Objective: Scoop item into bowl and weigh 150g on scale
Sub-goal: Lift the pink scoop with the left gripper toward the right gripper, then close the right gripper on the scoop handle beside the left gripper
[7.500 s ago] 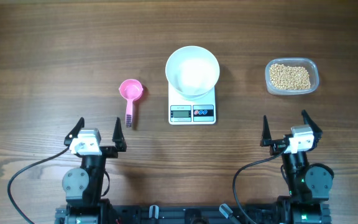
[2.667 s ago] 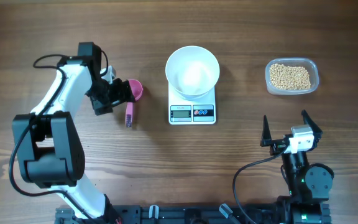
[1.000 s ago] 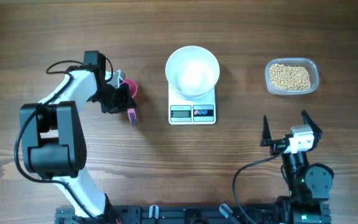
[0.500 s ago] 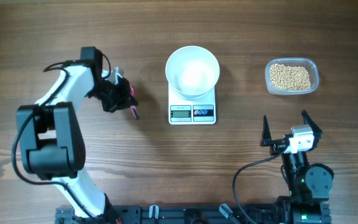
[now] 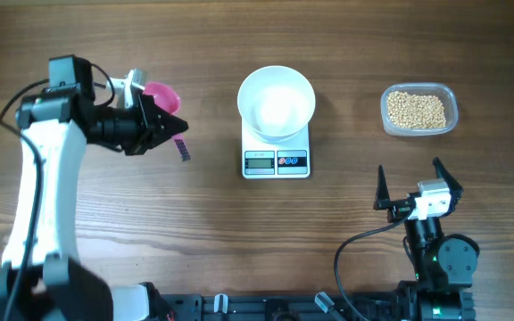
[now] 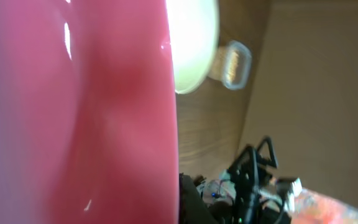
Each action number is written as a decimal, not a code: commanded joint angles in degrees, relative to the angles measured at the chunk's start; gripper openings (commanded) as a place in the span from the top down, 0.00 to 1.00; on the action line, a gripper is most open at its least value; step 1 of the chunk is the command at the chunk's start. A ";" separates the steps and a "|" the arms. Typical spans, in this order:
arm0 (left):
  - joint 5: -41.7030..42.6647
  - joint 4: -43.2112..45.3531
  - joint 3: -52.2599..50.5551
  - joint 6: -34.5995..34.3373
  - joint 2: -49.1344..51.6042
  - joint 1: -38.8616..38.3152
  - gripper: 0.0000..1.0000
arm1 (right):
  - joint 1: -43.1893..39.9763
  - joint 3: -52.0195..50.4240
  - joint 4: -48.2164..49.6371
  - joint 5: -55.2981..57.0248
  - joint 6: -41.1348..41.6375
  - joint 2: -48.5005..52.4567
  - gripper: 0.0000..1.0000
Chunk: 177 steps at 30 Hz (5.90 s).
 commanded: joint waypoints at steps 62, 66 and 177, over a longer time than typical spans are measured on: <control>-34.73 62.07 1.01 -60.48 -12.59 -41.38 0.96 | 0.90 39.12 27.06 -58.51 114.88 50.73 0.21; -37.79 64.22 1.01 -60.48 -11.47 -44.24 0.96 | 2.99 39.12 34.95 -55.52 121.24 51.58 0.24; -49.68 61.31 1.01 -62.38 -7.15 -52.76 0.95 | 3.82 39.08 39.50 -51.71 123.27 58.31 0.78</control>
